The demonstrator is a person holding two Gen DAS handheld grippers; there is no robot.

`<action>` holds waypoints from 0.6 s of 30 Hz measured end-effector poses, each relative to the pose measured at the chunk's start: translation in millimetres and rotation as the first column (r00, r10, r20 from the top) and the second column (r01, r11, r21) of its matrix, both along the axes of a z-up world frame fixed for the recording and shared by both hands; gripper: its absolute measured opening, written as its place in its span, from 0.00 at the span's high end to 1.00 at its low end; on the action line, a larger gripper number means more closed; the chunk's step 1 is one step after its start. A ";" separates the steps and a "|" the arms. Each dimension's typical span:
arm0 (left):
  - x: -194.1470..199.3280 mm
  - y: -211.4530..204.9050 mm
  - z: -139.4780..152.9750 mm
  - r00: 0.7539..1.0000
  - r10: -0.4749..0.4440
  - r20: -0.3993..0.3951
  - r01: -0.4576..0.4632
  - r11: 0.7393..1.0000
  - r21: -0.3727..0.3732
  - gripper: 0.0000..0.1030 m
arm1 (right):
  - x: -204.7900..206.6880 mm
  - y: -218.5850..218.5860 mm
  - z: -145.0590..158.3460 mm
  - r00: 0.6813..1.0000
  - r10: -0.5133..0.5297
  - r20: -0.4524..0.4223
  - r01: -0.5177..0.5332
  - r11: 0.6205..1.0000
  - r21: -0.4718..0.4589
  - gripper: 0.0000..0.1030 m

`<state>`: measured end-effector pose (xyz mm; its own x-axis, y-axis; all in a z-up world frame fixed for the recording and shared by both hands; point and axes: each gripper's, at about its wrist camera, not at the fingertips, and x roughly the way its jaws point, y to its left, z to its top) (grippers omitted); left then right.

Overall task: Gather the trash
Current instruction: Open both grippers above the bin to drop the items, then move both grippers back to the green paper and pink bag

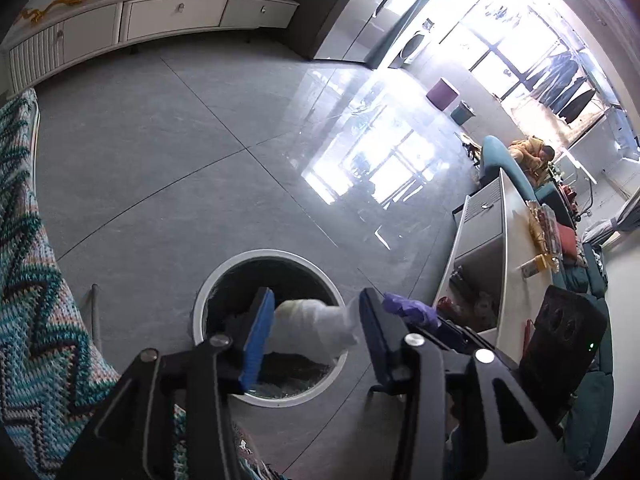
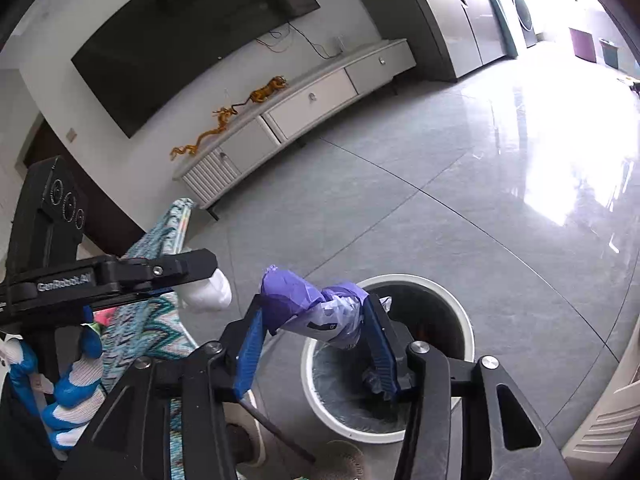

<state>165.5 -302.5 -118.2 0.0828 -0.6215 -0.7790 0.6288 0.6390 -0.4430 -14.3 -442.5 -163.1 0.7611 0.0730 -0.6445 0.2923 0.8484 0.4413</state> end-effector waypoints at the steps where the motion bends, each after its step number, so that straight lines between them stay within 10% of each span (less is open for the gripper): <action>1: 2.0 0.0 -1.4 1.000 0.005 -0.001 -0.005 1.000 -0.004 0.51 | 1.6 -0.8 -1.9 1.000 -0.006 -0.007 0.006 1.000 -0.001 0.52; 18: -16.4 63.5 48.0 0.979 0.138 0.153 -0.141 0.990 0.003 0.50 | -11.6 6.0 12.2 0.999 -0.041 0.011 0.041 0.999 0.001 0.48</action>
<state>149.1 -239.0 -70.2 0.2859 -0.5849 -0.7590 0.5923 0.7305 -0.3398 -25.9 -436.5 -150.9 0.7704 0.0420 -0.6362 0.3225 0.8352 0.4455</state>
